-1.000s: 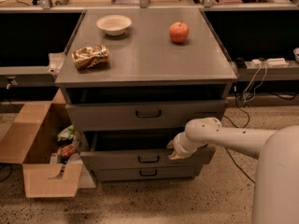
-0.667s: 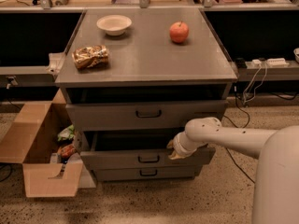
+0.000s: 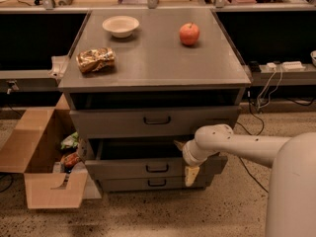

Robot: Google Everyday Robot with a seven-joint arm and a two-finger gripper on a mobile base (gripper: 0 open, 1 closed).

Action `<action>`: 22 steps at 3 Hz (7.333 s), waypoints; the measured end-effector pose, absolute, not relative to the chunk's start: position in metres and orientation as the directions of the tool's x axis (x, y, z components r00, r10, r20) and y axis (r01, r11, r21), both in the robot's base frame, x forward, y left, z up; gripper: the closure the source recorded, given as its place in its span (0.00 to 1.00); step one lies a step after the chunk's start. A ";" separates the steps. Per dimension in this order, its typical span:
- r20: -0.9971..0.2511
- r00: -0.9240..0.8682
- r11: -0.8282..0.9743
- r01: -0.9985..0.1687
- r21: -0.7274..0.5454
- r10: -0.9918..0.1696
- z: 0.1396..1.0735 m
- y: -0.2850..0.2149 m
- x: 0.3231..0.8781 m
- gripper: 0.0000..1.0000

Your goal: Open middle drawer

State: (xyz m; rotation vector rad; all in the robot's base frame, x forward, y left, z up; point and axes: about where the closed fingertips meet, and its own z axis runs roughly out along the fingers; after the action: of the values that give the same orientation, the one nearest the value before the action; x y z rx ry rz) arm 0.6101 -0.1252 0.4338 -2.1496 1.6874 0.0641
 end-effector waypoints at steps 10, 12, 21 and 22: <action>-0.309 0.036 -0.023 -0.999 -0.045 -0.951 0.428 -0.128 0.547 1.00; -0.309 0.036 -0.023 -0.999 -0.045 -0.951 0.428 -0.128 0.547 0.57; -0.203 0.254 -0.273 -0.959 0.076 -0.946 0.429 -0.131 0.500 0.74; -0.208 0.257 -0.276 -0.958 0.072 -0.944 0.432 -0.129 0.498 1.00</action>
Offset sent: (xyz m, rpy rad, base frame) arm -0.0149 -0.0058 -0.0129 -0.0216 0.1184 -0.0856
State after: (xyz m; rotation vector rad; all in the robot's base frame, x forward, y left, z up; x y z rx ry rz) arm 0.4980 -0.1295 0.4324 -2.4345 1.8461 0.3240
